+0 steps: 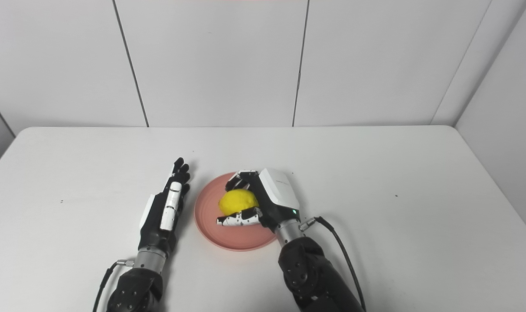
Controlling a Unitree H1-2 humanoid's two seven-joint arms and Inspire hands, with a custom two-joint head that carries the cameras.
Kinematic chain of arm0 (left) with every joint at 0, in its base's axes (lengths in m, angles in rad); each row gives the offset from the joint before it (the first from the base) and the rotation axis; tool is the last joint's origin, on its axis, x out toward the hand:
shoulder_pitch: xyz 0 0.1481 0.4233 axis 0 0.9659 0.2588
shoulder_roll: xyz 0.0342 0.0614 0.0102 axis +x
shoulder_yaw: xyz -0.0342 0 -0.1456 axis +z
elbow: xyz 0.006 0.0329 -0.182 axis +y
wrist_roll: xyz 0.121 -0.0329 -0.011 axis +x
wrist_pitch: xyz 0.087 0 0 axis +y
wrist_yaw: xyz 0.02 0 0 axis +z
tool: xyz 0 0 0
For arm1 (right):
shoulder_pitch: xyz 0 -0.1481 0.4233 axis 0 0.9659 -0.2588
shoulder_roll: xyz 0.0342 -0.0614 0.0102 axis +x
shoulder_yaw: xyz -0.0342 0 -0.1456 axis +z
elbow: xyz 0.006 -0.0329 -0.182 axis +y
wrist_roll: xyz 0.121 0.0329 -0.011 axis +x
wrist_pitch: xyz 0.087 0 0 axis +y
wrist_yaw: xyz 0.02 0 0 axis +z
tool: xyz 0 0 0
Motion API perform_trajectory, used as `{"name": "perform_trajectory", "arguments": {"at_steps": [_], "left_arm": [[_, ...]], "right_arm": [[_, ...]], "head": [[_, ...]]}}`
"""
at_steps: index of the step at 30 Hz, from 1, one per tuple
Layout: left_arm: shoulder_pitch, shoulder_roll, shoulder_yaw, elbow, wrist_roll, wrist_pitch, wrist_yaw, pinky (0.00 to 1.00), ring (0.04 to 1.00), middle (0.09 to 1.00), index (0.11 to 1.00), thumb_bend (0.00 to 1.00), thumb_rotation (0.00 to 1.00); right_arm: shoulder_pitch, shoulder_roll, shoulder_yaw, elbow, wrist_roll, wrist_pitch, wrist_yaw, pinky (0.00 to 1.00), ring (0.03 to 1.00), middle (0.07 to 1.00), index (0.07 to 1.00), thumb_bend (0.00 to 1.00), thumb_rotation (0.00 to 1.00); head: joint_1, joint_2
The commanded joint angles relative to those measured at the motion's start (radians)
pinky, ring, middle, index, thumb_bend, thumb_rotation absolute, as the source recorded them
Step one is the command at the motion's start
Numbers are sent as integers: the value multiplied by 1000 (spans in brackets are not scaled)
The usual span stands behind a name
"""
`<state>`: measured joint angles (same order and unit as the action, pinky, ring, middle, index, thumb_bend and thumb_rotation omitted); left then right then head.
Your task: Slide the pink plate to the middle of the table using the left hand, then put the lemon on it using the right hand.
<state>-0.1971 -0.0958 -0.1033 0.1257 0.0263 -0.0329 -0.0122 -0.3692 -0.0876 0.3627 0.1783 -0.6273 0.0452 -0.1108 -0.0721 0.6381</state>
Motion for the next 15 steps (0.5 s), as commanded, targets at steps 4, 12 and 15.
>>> {"name": "perform_trajectory", "arguments": {"at_steps": [4,12,15], "left_arm": [[-9,-15,-11,-3,9,-37,1,1000,1000,1000,1000,489,1000],[-9,-10,-13,-5,8,-44,-3,1000,1000,1000,1000,487,1000],[-8,-10,-11,-10,3,-37,-5,1000,1000,1000,1000,490,1000]], "right_arm": [[-16,-5,-6,-28,-6,-87,-38,343,444,467,519,521,0],[22,-31,-5,-95,24,-158,-13,756,816,828,820,743,439],[30,-35,-6,-98,34,-181,-12,843,881,890,894,782,558]], "head": [[-2,2],[-3,8],[-5,9]]}}
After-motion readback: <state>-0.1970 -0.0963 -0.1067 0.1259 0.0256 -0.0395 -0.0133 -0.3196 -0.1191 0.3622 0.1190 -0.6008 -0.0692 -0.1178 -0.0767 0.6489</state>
